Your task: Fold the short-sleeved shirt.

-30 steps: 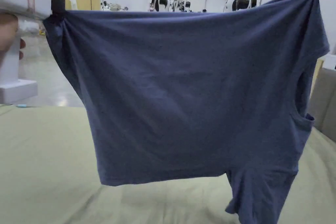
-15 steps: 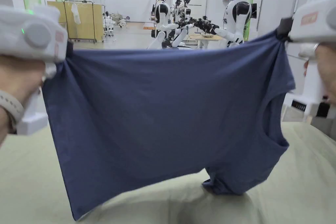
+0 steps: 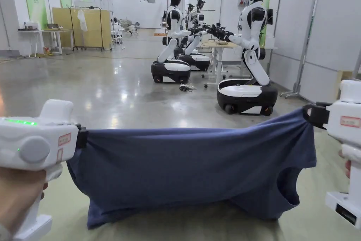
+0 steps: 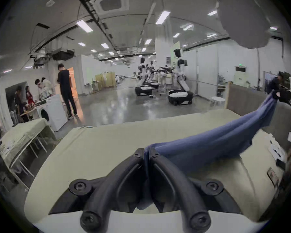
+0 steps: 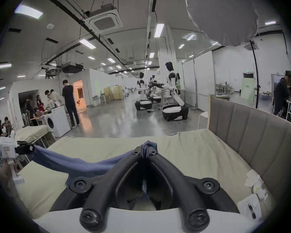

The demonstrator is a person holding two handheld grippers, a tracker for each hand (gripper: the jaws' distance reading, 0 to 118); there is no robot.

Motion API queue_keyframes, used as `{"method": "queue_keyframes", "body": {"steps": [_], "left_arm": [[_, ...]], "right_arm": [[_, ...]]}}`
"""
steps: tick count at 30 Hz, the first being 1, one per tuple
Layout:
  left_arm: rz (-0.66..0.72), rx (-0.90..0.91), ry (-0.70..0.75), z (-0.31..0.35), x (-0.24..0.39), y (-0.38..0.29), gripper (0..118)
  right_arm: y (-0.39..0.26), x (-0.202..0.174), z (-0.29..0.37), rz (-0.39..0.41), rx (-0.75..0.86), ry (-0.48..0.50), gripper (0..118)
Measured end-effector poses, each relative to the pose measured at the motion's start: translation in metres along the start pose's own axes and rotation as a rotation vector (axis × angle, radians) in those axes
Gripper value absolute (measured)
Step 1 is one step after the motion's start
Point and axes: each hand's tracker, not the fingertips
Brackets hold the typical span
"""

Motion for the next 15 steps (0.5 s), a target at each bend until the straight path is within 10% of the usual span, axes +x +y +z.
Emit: {"method": "queue_keyframes", "body": {"steps": [12, 15], "left_arm": [[0.048, -0.325, -0.081, 0.158, 0.043, -0.259, 2], [0.11, -0.423, -0.081, 0.15, 0.05, -0.313, 2]], "right_arm": [[-0.285, 0.008, 0.176, 0.098, -0.393, -0.049, 6], [-0.352, 0.017, 0.169, 0.011, -0.503, -0.068, 6]]}}
